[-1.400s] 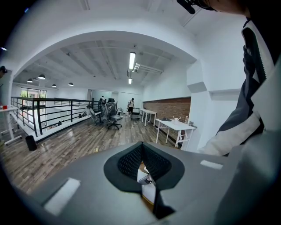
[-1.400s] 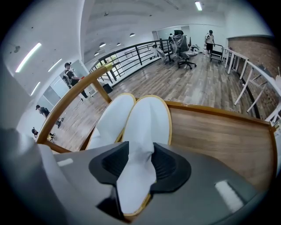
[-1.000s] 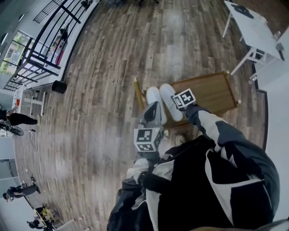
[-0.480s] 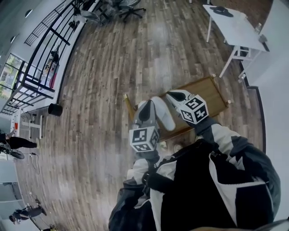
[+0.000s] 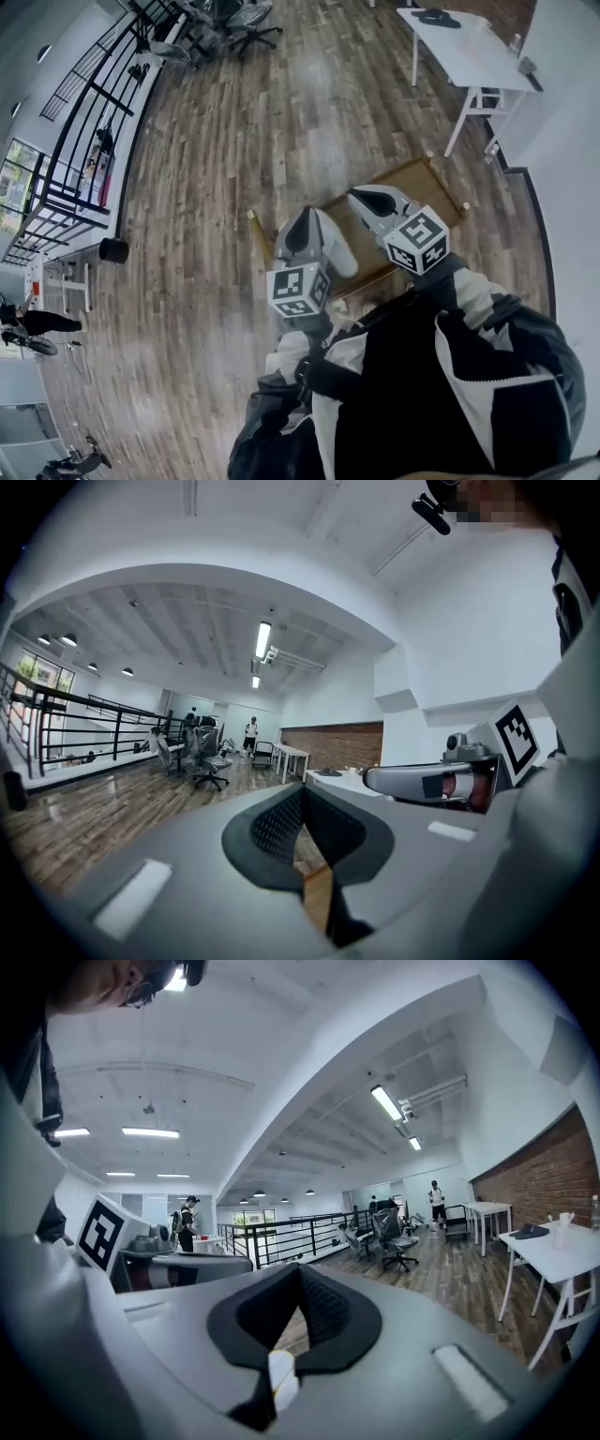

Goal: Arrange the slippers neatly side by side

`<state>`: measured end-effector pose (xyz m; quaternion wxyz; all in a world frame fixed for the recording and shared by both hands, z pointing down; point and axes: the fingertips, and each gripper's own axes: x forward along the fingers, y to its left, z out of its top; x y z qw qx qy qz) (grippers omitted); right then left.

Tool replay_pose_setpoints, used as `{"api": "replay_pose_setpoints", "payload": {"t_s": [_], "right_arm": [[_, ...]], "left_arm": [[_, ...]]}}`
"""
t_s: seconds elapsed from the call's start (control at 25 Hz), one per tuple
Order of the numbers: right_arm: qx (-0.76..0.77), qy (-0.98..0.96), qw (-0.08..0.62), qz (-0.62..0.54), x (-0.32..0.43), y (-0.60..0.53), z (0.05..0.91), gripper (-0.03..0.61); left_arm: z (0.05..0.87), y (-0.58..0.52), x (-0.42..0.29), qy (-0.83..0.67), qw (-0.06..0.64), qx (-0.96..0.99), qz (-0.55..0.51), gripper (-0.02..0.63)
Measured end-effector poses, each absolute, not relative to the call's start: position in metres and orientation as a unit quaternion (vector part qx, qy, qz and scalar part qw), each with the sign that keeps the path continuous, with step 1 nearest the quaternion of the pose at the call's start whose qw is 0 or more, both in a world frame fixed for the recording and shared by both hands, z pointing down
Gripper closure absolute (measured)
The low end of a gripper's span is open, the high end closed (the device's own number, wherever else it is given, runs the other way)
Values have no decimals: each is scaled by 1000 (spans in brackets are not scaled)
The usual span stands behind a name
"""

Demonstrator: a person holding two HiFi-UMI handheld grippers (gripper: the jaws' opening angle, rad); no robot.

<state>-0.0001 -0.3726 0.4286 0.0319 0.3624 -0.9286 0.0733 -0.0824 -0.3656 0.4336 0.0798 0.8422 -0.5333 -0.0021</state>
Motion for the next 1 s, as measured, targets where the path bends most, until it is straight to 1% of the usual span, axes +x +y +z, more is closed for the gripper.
{"api": "replay_pose_setpoints", "payload": {"t_s": [0.12,0.48,1.0], "right_arm": [[368,-927,44,65,4,-373,433,575],[371,-926,51,48,0,-371,430,575],[370,-927,46,51,4,-371,428,575]], "left_arm": [[434,-366,-75,-528,78,845,0,597],[433,-366,-76,-531,80,843,-1,598],[431,-364,-70,-535,78,841,2,598]]}}
